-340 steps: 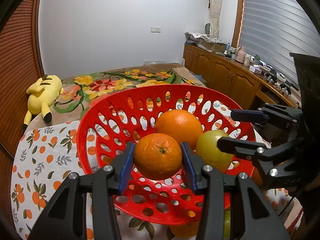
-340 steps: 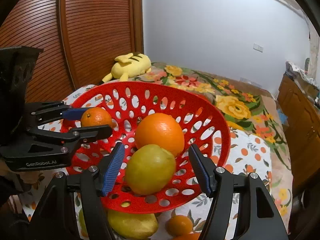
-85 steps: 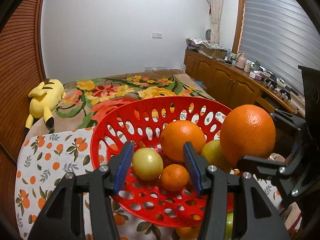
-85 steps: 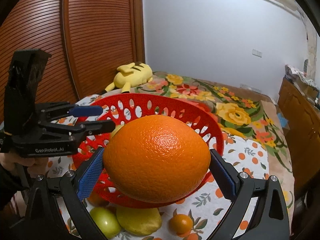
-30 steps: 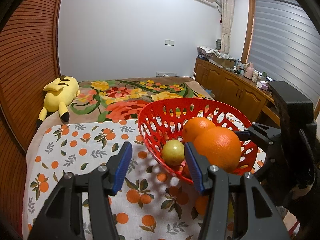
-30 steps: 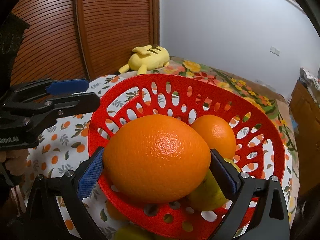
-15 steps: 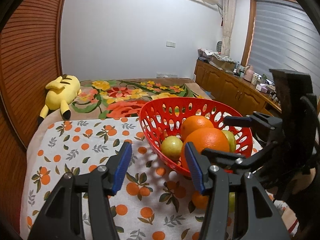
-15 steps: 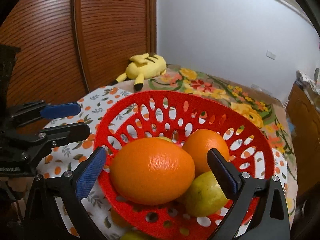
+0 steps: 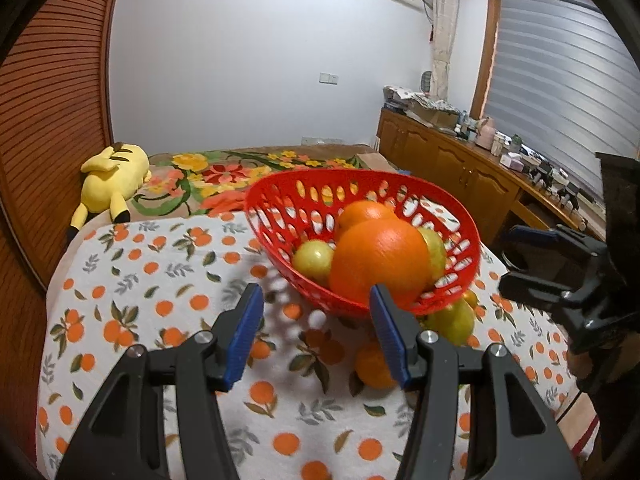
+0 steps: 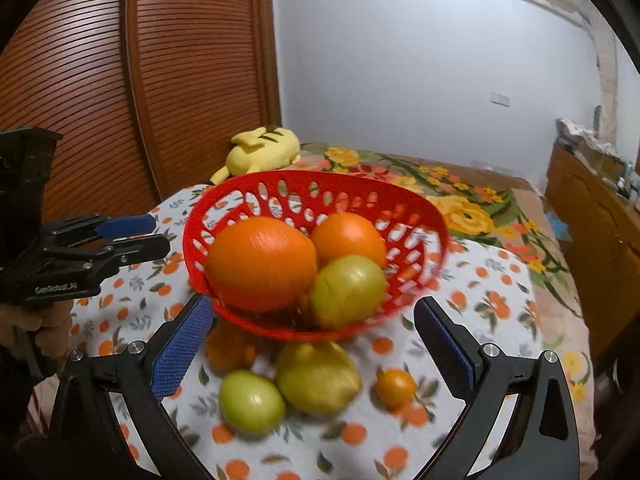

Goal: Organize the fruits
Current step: 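Withdraw both open tools from the red basket, then move the left tool to a tangerine while the right tool approaches a small tangerine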

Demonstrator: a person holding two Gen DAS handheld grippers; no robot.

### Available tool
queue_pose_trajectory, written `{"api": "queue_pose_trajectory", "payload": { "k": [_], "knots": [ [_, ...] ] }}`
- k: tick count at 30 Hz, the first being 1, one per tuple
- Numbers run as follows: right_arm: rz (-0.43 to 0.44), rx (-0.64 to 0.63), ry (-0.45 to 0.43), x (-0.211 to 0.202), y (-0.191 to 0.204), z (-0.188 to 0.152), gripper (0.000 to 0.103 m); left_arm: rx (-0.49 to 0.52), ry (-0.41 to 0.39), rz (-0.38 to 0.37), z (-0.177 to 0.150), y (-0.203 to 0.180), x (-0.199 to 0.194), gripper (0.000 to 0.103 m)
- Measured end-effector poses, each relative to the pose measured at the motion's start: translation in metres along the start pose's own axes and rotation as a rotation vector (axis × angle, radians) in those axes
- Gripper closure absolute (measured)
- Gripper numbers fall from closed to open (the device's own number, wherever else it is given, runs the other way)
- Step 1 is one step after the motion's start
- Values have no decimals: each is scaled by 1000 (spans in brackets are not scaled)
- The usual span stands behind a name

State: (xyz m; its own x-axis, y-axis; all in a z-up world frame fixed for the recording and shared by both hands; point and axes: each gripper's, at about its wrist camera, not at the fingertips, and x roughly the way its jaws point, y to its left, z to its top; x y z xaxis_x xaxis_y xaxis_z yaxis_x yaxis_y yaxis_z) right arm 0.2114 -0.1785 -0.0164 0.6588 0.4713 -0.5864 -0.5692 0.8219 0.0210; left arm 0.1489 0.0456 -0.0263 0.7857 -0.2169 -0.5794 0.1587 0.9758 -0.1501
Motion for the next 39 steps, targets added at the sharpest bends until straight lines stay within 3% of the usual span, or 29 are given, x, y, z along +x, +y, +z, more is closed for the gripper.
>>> {"api": "queue_pose_trajectory", "payload": {
  "k": [7, 13, 21, 35, 39],
  "knots": [
    [-47, 50, 16, -16, -24, -30, 8, 26, 57, -29, -19, -24, 13, 48],
    [-55, 103, 85, 3, -51, -57, 30, 41, 110, -49, -31, -41, 34, 48],
    [-43, 126, 145, 34, -64, -64, 55, 45, 140, -53, -36, -46, 44, 48],
    [-44, 133, 224, 65, -67, -63, 59, 48, 157, -56, -42, -50, 52, 48],
    [-34, 126, 231, 66, -65, -66, 71, 43, 171, -58, -43, -50, 57, 48]
  ]
}}
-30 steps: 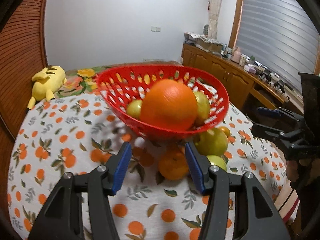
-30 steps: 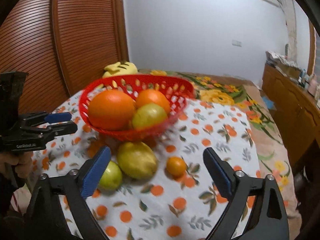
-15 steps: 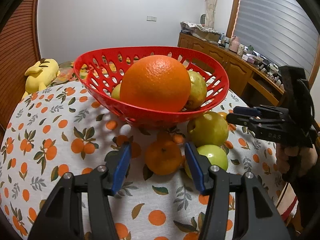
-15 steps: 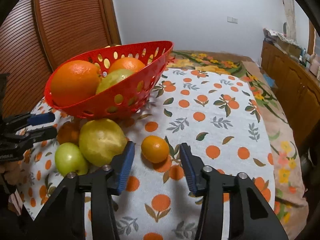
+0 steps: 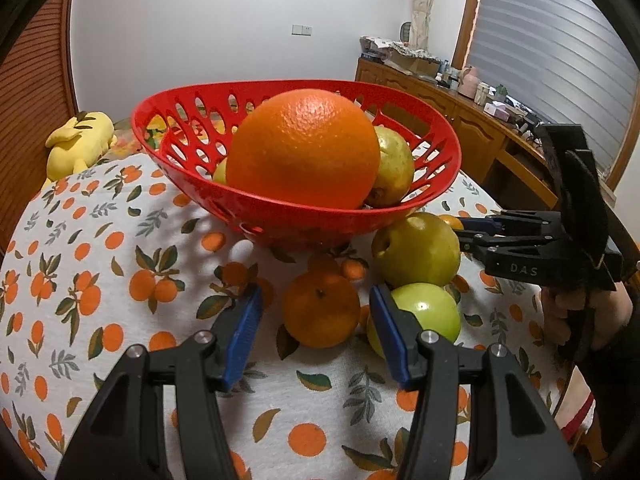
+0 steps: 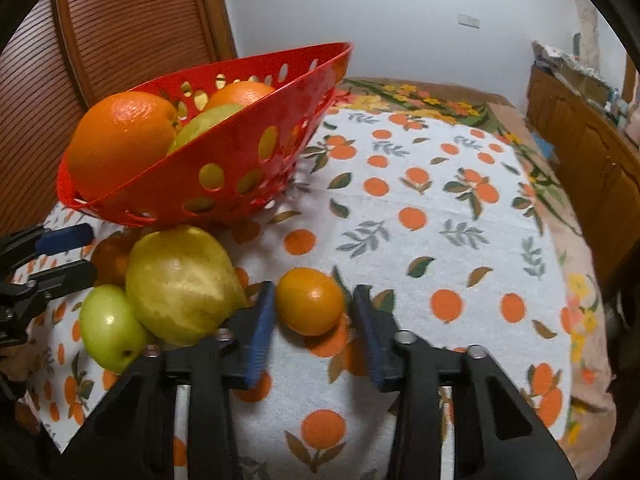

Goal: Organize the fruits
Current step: 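Move the left tool to a tangerine while the right tool approaches a small tangerine, then close the left tool on the tangerine while the right tool grips the small tangerine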

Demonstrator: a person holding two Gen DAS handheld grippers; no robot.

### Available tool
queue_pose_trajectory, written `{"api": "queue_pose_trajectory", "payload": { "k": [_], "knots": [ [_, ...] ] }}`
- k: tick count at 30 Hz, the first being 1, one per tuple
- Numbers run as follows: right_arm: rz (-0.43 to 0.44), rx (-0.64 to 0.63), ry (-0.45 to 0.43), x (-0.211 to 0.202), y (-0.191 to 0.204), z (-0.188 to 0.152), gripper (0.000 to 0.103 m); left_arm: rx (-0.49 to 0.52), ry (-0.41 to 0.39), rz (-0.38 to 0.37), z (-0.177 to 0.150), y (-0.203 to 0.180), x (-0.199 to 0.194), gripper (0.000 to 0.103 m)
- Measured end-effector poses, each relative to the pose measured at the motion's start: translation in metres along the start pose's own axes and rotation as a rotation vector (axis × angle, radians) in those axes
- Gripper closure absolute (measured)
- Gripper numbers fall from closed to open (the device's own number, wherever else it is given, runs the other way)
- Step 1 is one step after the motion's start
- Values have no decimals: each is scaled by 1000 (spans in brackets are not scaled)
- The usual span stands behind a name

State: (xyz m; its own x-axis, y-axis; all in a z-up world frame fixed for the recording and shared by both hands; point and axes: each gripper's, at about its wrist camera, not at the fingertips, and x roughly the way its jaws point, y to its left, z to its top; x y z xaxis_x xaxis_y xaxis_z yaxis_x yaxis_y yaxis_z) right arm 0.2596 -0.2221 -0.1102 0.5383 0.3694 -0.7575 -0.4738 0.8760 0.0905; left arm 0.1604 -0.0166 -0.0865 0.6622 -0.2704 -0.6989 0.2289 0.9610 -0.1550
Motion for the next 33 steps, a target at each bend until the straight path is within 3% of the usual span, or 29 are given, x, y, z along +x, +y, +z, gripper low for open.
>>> {"api": "queue_pose_trajectory", "payload": {
  "k": [14, 22, 27, 33],
  "knots": [
    [10, 31, -63, -42, 7, -38, 71, -26, 33, 13, 3, 7, 18, 43],
    [19, 40, -73, -47, 22, -58, 71, -28, 28, 2, 2, 9, 21, 42],
    [9, 31, -85, -48, 23, -58, 71, -24, 29, -40, 3, 8, 21, 58],
    [12, 31, -85, -47, 23, -58, 71, -6, 36, -39, 3, 4, 20, 61]
  ]
}}
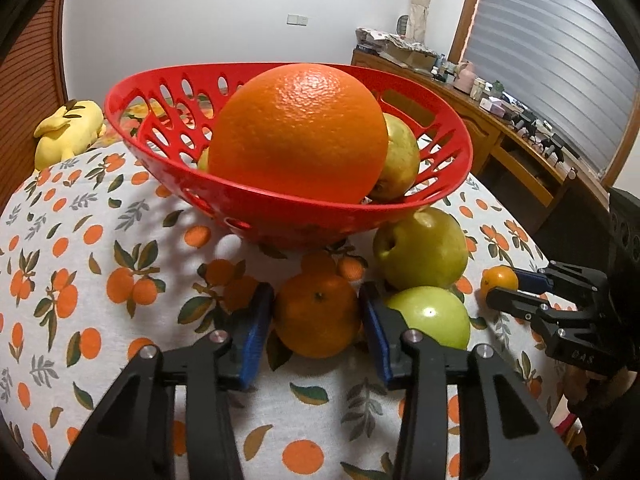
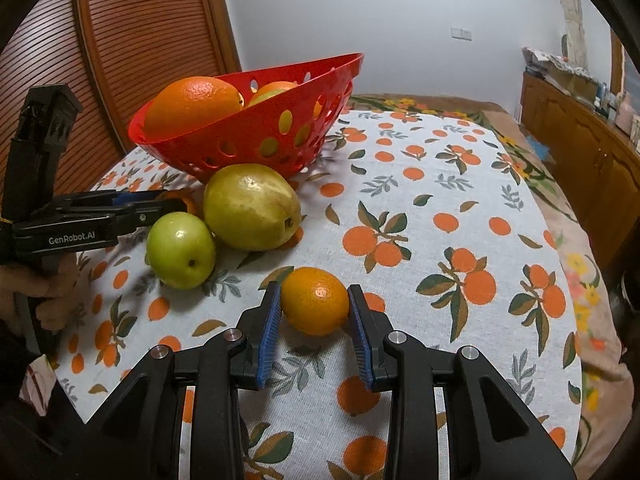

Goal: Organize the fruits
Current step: 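Close the left tool on the tangerine while the right tool grips the small tangerine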

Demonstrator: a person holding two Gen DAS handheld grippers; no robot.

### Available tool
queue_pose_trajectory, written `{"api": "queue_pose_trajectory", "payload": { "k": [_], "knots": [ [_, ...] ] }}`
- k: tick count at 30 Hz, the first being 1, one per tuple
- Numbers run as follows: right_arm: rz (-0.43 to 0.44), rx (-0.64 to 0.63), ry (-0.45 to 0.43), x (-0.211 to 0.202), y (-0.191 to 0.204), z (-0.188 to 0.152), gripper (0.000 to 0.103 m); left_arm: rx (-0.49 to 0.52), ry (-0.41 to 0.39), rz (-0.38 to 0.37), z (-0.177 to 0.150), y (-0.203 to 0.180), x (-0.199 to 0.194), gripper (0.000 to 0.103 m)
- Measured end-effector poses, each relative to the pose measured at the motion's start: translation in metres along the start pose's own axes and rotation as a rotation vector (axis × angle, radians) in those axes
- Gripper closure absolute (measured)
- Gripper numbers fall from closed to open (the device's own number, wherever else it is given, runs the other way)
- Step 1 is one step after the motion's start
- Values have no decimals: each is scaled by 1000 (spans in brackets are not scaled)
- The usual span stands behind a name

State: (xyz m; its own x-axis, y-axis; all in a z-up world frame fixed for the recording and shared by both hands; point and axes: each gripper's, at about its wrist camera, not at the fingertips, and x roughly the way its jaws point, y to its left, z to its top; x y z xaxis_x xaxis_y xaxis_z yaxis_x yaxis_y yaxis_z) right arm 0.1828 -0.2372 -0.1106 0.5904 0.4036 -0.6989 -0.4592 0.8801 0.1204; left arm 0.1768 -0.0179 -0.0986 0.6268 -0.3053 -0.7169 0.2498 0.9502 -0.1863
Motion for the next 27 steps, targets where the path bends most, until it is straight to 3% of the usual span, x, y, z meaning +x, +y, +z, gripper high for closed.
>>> {"api": "queue_pose_trajectory", "payload": {
  "k": [8, 17, 27],
  "knots": [
    [2, -3, 2, 2, 0, 0, 71, 27, 0, 62, -7, 7, -14, 62],
    [2, -2, 2, 2, 0, -1, 71, 13, 19, 77, -13, 11, -9, 55],
    [2, -2, 1, 2, 0, -1, 71, -9, 27, 66, -16, 15, -4, 58]
  ]
}}
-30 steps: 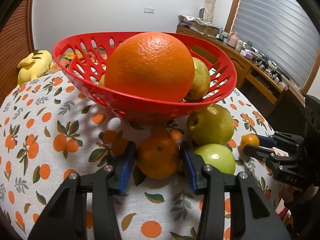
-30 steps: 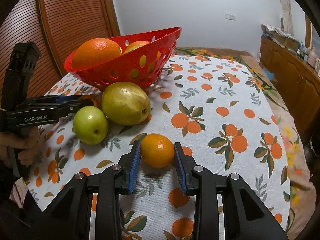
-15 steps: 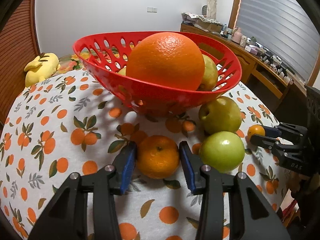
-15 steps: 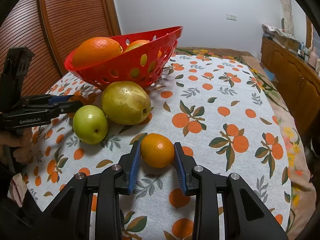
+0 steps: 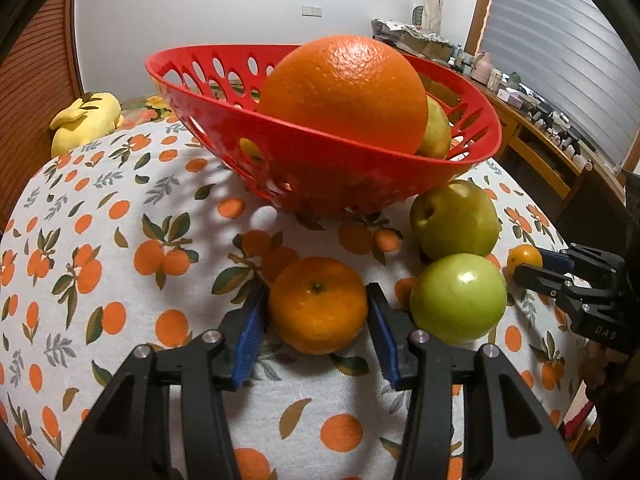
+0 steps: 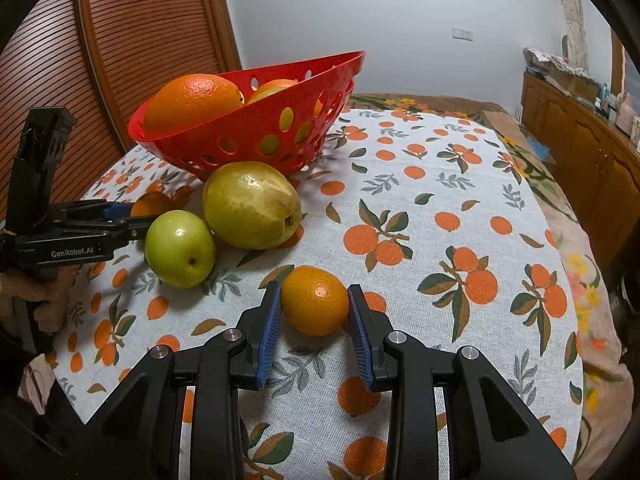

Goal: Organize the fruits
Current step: 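Close the left tool on the tangerine while the right tool grips the small tangerine, then lift both tangerines and carry them over the red basket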

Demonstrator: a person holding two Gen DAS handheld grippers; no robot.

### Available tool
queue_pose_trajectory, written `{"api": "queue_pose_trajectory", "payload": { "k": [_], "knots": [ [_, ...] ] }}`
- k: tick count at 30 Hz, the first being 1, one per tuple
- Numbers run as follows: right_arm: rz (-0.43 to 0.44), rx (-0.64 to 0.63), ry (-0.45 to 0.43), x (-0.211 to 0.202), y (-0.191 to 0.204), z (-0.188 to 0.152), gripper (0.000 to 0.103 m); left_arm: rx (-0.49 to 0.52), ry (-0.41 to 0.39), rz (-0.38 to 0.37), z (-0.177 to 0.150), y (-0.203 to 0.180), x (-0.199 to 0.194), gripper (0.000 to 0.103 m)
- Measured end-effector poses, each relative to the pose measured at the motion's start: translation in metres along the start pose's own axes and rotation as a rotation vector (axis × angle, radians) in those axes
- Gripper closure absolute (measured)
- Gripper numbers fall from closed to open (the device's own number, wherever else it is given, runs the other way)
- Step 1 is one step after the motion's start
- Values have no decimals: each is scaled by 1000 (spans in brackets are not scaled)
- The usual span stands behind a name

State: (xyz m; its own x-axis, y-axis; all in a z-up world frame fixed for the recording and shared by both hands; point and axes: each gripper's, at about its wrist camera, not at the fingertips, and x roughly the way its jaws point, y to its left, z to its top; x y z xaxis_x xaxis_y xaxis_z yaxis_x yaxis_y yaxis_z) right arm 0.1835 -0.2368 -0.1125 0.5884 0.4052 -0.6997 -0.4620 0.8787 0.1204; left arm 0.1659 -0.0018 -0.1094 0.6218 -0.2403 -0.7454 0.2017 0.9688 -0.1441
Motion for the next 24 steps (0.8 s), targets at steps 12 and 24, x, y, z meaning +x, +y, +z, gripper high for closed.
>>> {"api": "queue_pose_trajectory", "payload": {
  "k": [12, 24],
  "knots": [
    [3, 3, 0, 1, 0, 0, 71, -3, -42, -15, 1, -2, -21, 59],
    [7, 5, -40, -14, 1, 7, 71, 8, -155, -31, 14, -5, -74, 59]
  ]
}}
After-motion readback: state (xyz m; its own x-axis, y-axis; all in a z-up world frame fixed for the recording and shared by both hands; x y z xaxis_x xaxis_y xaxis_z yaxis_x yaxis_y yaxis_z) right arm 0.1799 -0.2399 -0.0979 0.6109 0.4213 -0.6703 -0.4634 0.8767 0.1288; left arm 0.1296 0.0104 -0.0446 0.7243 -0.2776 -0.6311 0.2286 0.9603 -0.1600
